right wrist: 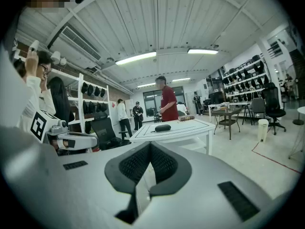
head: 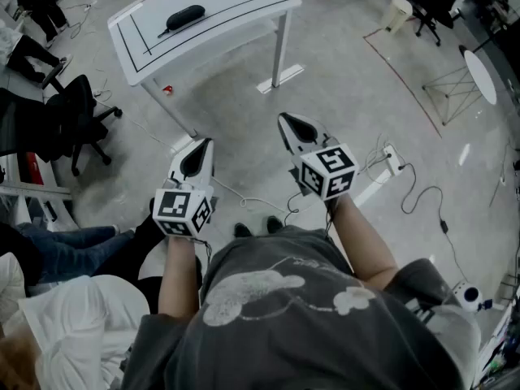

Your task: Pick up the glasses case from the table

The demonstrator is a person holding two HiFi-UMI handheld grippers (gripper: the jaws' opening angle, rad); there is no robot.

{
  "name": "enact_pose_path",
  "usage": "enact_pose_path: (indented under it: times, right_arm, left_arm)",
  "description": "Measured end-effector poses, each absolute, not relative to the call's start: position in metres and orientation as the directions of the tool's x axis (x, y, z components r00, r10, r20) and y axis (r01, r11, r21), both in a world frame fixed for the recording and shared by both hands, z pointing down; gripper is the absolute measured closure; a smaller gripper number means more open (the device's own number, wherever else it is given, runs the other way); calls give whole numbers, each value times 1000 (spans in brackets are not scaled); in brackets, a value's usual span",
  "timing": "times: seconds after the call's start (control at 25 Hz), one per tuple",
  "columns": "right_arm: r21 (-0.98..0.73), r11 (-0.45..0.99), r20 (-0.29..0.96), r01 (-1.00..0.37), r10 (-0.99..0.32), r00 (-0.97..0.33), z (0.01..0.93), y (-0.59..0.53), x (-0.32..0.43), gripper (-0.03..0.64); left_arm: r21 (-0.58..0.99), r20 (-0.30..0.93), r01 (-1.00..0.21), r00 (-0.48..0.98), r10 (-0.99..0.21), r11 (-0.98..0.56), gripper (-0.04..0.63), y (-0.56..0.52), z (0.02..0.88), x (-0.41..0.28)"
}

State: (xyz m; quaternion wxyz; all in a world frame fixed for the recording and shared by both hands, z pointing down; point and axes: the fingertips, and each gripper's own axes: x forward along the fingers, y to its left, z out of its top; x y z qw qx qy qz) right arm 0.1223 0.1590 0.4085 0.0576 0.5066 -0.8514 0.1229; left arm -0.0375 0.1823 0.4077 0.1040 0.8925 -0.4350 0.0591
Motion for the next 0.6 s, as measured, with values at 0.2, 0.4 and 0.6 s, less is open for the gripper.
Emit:
enact_pose_path:
  times: [0.2,0.4,0.6]
  right_arm:
    - [-160,458,229,-875,-845,-484,411,166,130,617]
    - [-154,465,224,-872,-843,-489,407,167,125,617]
    - [-142,474,228,-869,-839,-495,407,170,106,618]
  left_arm:
    - [122,201,-796,605,-770,-593,594,188,407,-31]
    - [129,198,-794,607,-770,-593,594,192,405,-34]
    - [137,193,-797,604,-773,-588,594,197,407,-50]
